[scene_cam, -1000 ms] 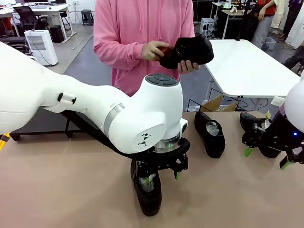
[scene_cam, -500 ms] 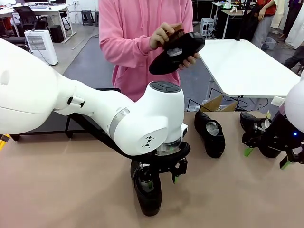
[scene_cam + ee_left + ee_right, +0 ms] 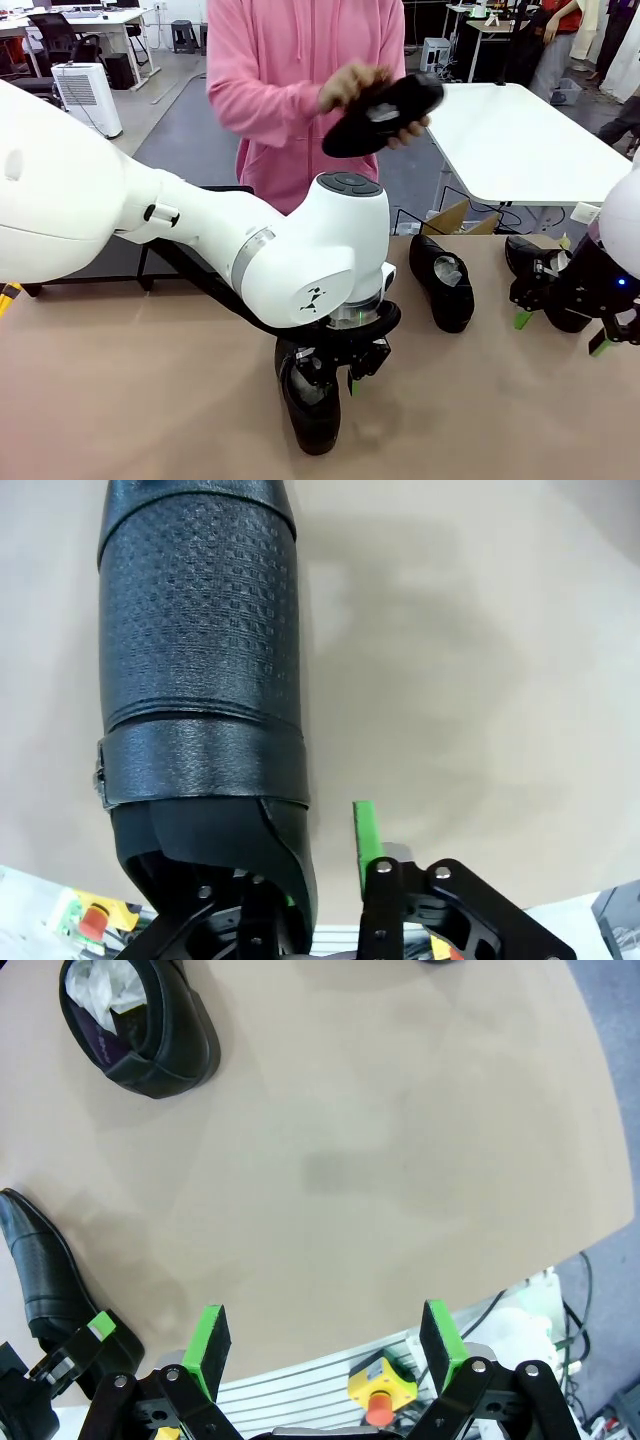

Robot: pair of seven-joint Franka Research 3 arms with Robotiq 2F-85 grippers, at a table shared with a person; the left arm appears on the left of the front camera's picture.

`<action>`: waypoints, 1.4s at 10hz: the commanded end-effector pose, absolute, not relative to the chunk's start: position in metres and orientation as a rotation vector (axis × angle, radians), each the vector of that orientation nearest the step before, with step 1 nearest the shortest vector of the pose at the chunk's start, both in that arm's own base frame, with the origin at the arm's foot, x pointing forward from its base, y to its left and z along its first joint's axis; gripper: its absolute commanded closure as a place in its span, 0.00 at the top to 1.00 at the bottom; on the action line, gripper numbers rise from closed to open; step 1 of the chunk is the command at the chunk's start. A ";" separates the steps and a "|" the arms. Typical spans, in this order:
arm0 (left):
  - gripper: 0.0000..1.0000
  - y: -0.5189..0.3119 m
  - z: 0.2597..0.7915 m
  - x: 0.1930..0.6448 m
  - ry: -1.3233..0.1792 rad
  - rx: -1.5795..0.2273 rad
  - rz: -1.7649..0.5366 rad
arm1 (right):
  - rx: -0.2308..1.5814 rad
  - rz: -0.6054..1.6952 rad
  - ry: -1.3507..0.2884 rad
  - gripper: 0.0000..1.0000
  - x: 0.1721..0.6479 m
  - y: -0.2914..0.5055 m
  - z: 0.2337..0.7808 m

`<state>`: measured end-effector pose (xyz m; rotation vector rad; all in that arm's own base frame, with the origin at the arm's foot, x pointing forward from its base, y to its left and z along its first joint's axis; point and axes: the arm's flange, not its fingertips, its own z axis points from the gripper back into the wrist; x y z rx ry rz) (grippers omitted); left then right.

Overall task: Organize the shoes by placing them on the stand.
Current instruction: Place the Shoe from the middle of the table onto the Shoes Stand.

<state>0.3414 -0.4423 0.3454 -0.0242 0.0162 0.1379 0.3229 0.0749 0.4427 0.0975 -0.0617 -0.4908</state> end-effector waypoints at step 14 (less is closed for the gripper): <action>0.00 -0.143 0.552 0.306 -0.401 0.158 0.359 | 0.099 -0.480 -0.068 1.00 0.325 0.075 0.442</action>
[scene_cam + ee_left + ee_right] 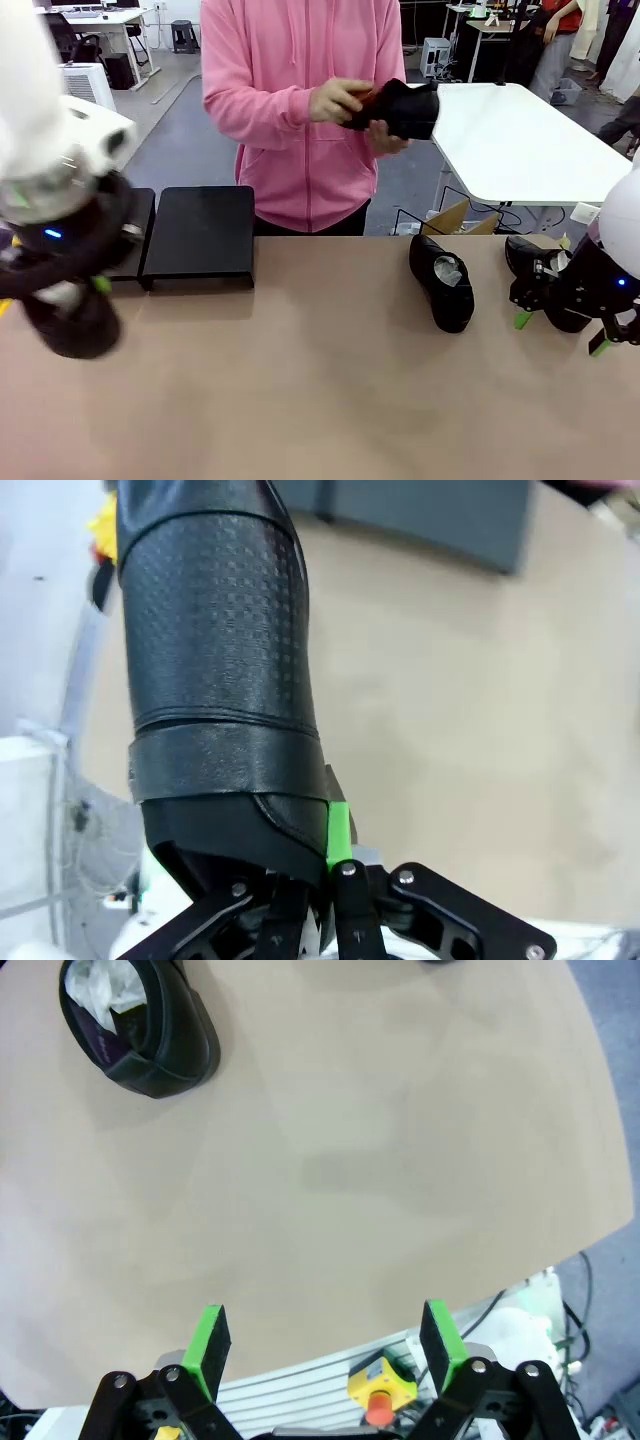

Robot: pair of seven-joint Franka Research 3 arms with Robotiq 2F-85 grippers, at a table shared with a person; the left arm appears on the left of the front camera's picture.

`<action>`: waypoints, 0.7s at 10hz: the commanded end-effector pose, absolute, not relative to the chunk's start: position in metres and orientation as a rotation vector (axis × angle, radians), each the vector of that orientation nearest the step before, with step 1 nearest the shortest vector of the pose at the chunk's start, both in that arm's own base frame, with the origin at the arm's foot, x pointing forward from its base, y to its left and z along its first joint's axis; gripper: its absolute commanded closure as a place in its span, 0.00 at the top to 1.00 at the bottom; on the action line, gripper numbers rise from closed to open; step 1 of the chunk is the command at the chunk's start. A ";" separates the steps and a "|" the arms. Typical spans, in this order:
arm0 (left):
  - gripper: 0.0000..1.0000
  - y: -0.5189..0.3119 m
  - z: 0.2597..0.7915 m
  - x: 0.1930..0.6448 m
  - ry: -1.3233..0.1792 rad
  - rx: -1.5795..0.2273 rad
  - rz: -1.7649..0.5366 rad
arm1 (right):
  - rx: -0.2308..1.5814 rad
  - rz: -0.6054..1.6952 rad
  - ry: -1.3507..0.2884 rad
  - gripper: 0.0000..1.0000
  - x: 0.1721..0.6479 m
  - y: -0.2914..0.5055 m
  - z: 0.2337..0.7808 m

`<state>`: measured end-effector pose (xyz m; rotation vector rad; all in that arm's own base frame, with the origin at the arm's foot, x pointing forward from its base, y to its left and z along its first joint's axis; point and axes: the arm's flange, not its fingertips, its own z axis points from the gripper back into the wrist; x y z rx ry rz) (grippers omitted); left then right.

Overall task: Organize the shoes by placing them on the stand.
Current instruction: Place the Shoe from the middle of the table onto the Shoes Stand.

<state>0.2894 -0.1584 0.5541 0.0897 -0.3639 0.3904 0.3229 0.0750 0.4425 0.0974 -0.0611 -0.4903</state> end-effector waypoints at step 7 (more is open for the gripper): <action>0.00 -0.024 0.539 0.400 -0.388 0.312 0.063 | 0.099 -0.480 -0.068 1.00 0.325 0.075 0.442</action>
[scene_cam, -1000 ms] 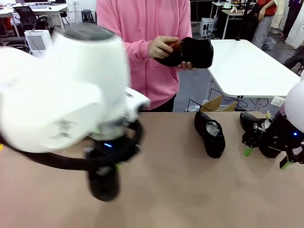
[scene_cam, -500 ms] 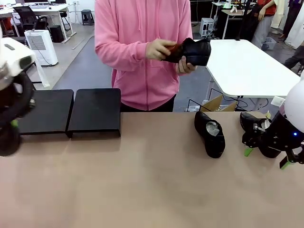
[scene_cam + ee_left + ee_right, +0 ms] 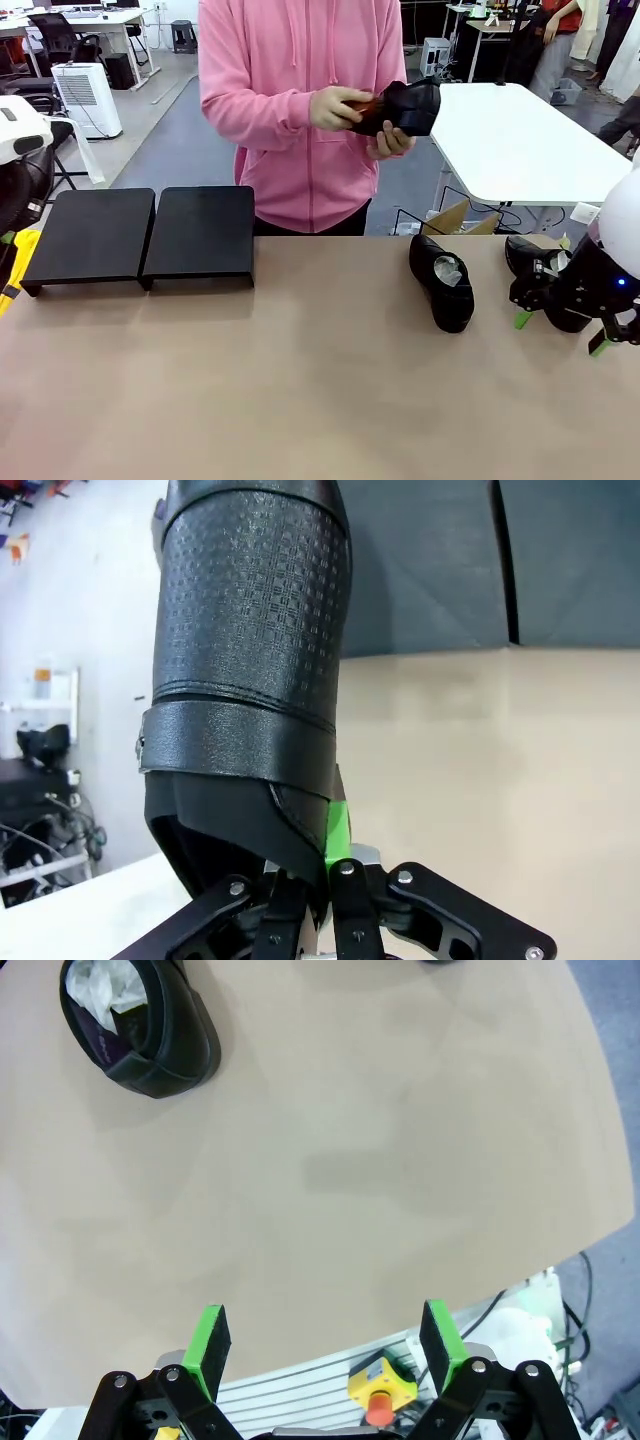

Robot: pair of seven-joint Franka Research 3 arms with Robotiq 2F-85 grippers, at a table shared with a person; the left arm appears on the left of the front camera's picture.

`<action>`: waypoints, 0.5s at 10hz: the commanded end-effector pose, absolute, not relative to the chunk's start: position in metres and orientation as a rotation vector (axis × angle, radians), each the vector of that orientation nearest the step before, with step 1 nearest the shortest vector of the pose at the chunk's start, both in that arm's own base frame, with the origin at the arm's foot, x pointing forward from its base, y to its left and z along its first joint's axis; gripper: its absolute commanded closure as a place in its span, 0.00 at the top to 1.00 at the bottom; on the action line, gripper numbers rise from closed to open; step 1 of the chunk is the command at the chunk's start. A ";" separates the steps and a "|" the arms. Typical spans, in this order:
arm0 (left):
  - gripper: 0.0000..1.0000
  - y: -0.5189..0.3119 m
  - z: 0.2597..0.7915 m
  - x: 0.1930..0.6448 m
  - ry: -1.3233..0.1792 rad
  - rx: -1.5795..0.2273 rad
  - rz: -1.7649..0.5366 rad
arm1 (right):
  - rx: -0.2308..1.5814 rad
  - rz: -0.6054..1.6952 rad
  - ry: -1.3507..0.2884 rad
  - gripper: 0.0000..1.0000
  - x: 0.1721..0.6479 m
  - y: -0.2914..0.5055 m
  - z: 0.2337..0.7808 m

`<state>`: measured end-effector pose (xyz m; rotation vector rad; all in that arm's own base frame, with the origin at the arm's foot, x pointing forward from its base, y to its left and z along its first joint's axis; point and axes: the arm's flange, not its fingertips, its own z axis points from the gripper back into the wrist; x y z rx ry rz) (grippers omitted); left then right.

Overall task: Organize the shoes by placing them on the stand.
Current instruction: Place the Shoe from the middle of the table onto the Shoes Stand.

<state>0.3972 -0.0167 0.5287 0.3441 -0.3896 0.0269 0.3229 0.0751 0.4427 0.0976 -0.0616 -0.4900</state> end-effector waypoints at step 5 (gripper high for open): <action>0.00 -0.019 0.529 0.396 -0.388 0.346 0.023 | 0.099 -0.480 -0.068 1.00 0.325 0.075 0.442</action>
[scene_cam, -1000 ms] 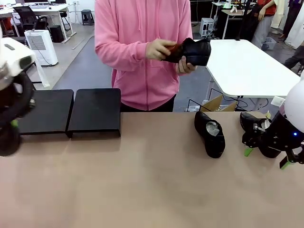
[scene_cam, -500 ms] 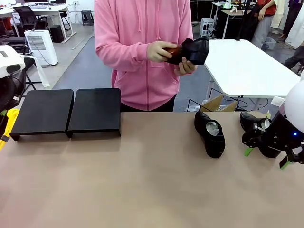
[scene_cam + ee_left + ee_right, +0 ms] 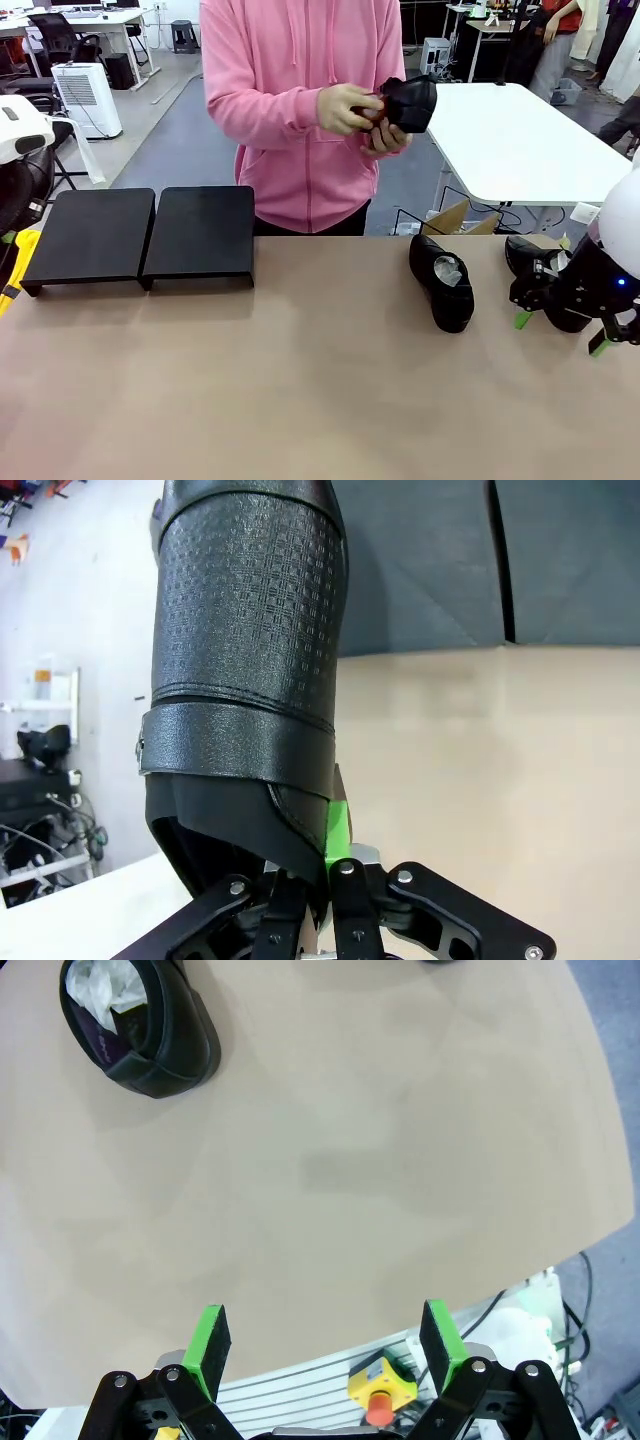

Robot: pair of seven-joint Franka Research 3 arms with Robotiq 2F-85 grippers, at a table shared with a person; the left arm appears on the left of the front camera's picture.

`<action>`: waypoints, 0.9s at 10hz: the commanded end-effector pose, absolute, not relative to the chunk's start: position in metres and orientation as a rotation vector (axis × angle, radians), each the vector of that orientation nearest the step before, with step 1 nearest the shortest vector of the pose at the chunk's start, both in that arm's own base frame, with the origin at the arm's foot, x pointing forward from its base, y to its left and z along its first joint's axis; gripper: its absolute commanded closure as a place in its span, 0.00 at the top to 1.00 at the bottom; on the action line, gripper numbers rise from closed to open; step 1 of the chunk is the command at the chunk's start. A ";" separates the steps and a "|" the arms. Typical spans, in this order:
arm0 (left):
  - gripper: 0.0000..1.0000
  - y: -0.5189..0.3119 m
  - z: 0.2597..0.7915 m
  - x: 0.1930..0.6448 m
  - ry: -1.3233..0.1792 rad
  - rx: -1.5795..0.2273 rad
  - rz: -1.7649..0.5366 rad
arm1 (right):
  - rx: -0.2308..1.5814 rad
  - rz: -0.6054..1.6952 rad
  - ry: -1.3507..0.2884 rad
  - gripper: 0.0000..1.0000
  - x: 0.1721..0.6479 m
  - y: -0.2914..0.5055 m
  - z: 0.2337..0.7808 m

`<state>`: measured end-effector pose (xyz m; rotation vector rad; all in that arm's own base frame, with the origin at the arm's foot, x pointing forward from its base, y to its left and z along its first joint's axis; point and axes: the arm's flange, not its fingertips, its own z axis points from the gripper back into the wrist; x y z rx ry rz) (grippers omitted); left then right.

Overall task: Organize the shoes by placing them on the stand.
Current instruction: Place the Shoe from the middle of the table onto the Shoes Stand.

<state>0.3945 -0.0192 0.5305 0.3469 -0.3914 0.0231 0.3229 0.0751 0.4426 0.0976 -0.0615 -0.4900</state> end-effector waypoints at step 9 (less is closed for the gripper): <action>0.00 0.022 0.473 0.536 -0.506 0.371 -0.105 | 0.099 -0.480 -0.068 1.00 0.325 0.075 0.442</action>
